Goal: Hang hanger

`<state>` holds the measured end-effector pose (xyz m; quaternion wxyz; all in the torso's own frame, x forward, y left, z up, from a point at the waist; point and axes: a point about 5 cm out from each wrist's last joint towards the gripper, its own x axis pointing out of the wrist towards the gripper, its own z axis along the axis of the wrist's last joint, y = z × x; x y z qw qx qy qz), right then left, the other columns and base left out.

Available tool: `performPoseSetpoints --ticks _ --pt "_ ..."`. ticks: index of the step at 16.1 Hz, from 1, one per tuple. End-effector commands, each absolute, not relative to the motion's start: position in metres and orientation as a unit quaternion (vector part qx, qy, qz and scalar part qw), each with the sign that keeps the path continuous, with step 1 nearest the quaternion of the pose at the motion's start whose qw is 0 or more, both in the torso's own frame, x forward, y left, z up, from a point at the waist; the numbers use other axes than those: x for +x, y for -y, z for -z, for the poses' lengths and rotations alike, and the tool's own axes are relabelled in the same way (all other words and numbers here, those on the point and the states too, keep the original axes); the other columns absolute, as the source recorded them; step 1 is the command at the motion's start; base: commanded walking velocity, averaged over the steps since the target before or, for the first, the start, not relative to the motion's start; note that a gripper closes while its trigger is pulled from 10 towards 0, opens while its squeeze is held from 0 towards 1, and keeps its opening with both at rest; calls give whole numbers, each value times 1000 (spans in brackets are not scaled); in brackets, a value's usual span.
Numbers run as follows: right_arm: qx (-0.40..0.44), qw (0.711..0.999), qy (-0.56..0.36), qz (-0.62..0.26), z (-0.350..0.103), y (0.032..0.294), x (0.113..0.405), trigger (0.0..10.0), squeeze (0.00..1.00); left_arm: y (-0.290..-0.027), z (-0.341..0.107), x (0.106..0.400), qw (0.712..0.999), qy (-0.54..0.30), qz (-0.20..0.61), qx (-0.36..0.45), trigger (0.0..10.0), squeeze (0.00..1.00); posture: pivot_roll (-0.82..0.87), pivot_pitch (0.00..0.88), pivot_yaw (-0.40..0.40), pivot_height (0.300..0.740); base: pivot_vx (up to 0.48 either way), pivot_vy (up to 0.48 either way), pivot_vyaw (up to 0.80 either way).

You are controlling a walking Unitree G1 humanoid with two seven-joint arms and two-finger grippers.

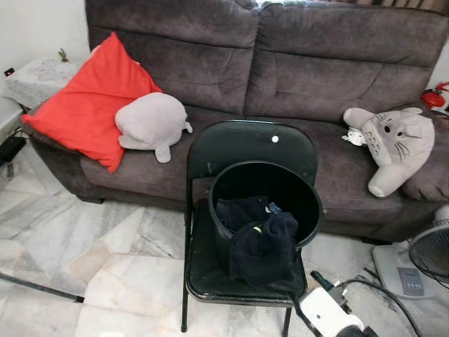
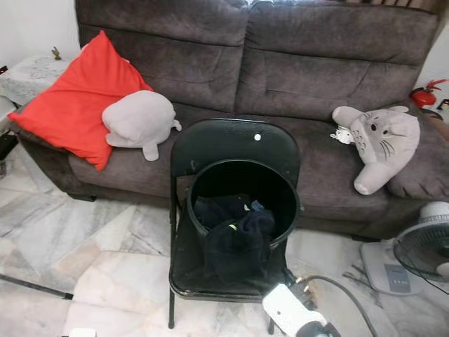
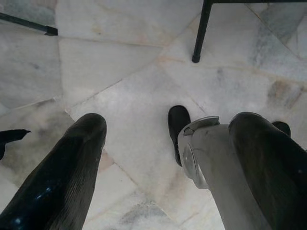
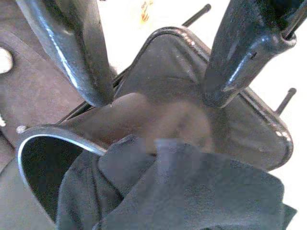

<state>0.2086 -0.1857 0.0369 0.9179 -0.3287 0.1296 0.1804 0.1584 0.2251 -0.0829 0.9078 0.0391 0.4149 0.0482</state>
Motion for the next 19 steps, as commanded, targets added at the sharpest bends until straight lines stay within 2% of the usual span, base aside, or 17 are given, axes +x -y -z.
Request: performPoseSetpoints --ticks 1,5,11,19 --pt "-336 920 -122 -162 -37 191 213 10000 0 -225 87 151 901 -430 -50 41 10000 0 -57 129 -39 740 0 0 0" --pt "-346 923 -100 -137 -38 196 221 10000 0 -225 87 150 900 -431 -52 41 10000 0 -49 126 -38 740 0 0 0" --pt "-337 919 -90 -183 -30 181 224 10000 0 -225 87 150 900 -430 -50 42 10000 0 -45 119 -36 740 0 0 0" --pt "-354 922 -45 -150 -40 184 237 10000 0 -225 87 151 901 -430 -50 42 10000 0 -46 122 -34 740 0 0 0"
